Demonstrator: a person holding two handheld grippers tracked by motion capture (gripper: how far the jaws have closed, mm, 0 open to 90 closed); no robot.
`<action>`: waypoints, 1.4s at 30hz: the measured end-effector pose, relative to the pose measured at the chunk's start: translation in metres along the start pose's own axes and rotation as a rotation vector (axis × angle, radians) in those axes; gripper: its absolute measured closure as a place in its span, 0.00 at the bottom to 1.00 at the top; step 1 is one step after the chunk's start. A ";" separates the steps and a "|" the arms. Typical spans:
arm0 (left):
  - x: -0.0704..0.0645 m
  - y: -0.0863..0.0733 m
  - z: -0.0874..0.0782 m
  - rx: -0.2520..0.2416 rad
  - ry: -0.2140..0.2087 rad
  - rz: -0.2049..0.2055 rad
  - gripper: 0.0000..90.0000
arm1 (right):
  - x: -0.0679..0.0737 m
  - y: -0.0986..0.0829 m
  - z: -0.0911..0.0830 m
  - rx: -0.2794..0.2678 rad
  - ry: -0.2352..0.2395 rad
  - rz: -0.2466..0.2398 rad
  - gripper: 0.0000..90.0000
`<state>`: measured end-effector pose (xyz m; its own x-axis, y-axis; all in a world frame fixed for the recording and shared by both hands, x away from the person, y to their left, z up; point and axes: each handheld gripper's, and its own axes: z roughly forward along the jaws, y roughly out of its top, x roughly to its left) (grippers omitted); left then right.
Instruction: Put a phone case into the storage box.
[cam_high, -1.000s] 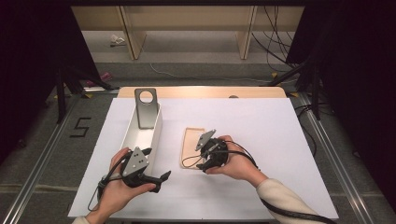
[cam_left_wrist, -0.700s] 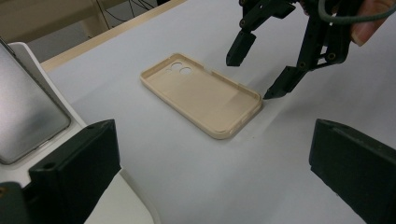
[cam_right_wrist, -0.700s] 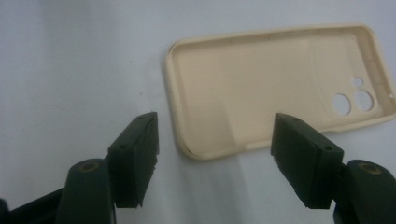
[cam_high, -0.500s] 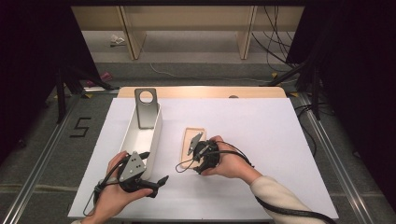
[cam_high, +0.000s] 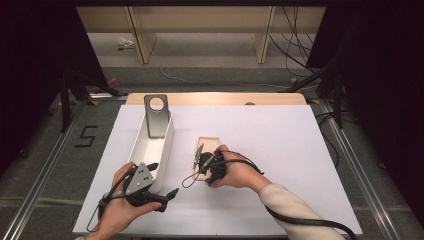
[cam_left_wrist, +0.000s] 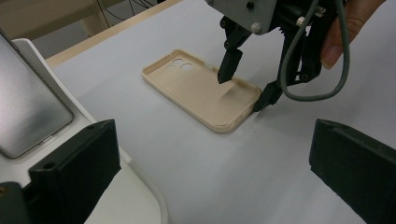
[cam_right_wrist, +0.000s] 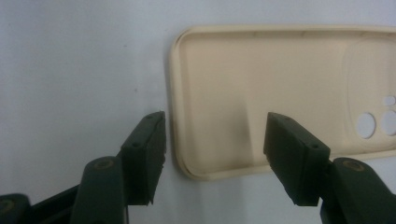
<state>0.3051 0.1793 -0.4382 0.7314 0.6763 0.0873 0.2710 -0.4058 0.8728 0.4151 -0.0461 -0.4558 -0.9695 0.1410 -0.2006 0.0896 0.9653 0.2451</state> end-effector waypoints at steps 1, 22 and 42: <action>0.000 0.000 0.000 0.001 -0.001 0.002 0.02 | 0.000 0.001 0.001 0.010 0.004 -0.003 0.46; -0.001 0.000 0.000 0.007 -0.009 0.005 0.02 | 0.007 0.022 0.007 0.139 0.053 -0.107 0.79; -0.001 0.000 0.001 0.007 -0.010 0.005 0.02 | 0.015 0.025 0.006 0.152 0.050 -0.129 0.95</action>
<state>0.3052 0.1781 -0.4393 0.7390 0.6681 0.0864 0.2718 -0.4131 0.8692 0.4039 -0.0185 -0.4582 -0.9849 0.0068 -0.1731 -0.0061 0.9972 0.0741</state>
